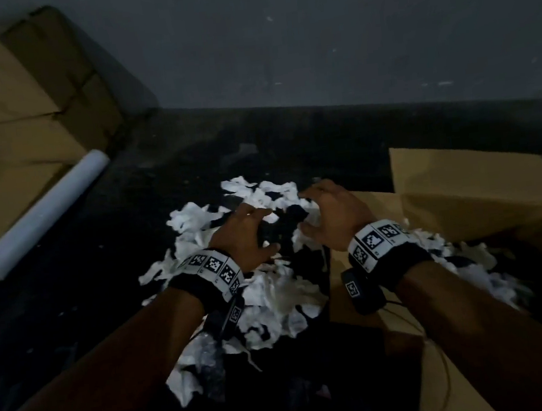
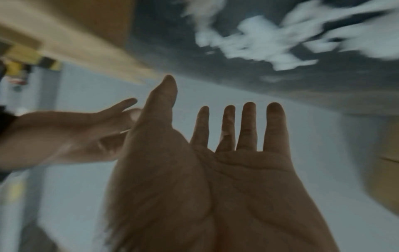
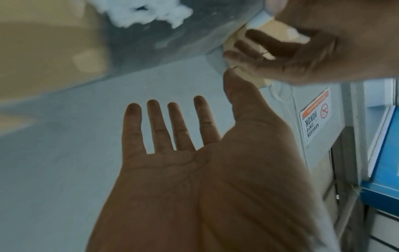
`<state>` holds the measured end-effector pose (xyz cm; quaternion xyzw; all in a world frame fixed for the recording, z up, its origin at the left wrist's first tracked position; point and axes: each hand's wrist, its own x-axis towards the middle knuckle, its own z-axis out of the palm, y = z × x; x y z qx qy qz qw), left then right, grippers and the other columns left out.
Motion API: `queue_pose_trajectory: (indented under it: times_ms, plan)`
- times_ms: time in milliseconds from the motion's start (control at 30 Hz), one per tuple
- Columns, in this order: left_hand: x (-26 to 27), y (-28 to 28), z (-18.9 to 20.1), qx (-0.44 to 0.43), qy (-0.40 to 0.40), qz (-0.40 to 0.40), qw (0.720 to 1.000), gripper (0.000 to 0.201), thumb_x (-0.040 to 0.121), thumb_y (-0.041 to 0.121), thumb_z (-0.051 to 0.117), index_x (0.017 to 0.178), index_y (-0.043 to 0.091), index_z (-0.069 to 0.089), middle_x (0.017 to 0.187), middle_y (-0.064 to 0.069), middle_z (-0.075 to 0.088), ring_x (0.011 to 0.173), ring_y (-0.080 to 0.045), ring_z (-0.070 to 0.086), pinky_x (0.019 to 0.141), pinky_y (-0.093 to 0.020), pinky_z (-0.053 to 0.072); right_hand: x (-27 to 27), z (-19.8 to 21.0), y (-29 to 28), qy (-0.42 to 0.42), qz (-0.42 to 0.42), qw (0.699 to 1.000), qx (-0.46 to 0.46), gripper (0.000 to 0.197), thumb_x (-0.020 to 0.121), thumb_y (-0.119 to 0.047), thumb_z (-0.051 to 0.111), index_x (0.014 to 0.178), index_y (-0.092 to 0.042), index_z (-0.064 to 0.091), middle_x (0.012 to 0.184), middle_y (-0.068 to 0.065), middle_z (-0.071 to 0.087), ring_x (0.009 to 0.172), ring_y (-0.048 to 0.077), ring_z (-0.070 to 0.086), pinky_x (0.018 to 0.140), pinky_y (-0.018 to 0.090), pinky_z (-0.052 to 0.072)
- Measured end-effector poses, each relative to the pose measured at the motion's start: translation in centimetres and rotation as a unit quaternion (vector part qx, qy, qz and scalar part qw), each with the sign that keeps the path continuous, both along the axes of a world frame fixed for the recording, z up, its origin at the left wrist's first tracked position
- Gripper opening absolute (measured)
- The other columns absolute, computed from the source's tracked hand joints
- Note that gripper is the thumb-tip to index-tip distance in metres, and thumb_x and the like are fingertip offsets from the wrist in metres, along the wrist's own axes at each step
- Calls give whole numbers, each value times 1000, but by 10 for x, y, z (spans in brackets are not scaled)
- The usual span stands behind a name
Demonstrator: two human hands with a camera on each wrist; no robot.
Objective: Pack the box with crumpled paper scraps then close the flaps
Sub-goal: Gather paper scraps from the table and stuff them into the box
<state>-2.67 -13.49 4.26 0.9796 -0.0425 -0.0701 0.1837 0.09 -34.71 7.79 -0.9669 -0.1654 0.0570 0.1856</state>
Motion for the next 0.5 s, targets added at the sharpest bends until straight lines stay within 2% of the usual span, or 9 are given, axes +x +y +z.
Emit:
queue_pose_trajectory:
  times_ms: [100, 167, 200, 267, 333, 367, 433, 500]
  plan:
    - [5, 60, -17, 0, 39, 31, 999, 82, 76, 56, 73, 148, 31, 42, 153, -4, 37, 135, -28, 46, 109, -43, 44, 11, -15, 61, 12, 1, 1000, 7, 66, 78, -49, 66, 137, -29, 45, 146, 0, 36, 135, 23, 38, 110, 40, 37]
    - [14, 97, -38, 12, 66, 33, 997, 87, 69, 74, 58, 148, 41, 39, 150, 0, 40, 133, -30, 47, 107, -44, 45, 16, -31, 94, 39, -6, 999, -9, 68, 80, -50, 64, 141, -30, 39, 152, 0, 29, 139, 23, 33, 111, 42, 31]
    - [18, 111, -43, 12, 84, 35, 996, 87, 67, 77, 53, 147, 47, 36, 148, 2, 41, 130, -31, 49, 105, -45, 47, 19, -42, 107, 52, -13, 998, -14, 70, 81, -50, 63, 142, -31, 37, 153, 1, 26, 140, 25, 30, 110, 42, 31]
    - [26, 131, -48, -1, 105, 59, 993, 79, 77, 66, 63, 148, 47, 33, 147, -3, 39, 128, -34, 50, 106, -47, 46, 27, -64, 128, 81, -25, 996, -12, 75, 78, -52, 64, 143, -33, 33, 153, 3, 23, 140, 30, 27, 109, 45, 36]
    - [37, 148, -61, 8, 119, 66, 991, 73, 89, 48, 67, 152, 38, 32, 150, -8, 34, 135, -38, 42, 112, -48, 38, 35, -86, 141, 117, -46, 992, -10, 80, 76, -55, 65, 144, -34, 28, 154, 5, 17, 141, 34, 22, 107, 50, 39]
    - [43, 154, -68, 13, 125, 79, 989, 74, 89, 49, 66, 153, 37, 30, 153, -10, 30, 138, -39, 37, 114, -48, 36, 38, -95, 144, 135, -59, 989, -10, 82, 76, -56, 65, 145, -35, 26, 155, 6, 13, 142, 36, 18, 107, 52, 37]
    - [60, 164, -84, 15, 143, 105, 984, 83, 85, 61, 64, 154, 40, 25, 160, -14, 18, 142, -44, 29, 114, -51, 34, 45, -110, 147, 156, -88, 984, -7, 86, 76, -56, 66, 147, -38, 20, 158, 6, 5, 144, 37, 10, 110, 54, 33]
    - [78, 170, -101, 16, 168, 117, 979, 88, 84, 69, 60, 156, 42, 17, 163, -16, 5, 148, -45, 16, 119, -54, 26, 54, -123, 147, 165, -122, 979, -5, 88, 77, -55, 67, 148, -40, 18, 160, 5, -1, 145, 38, 4, 110, 55, 31]
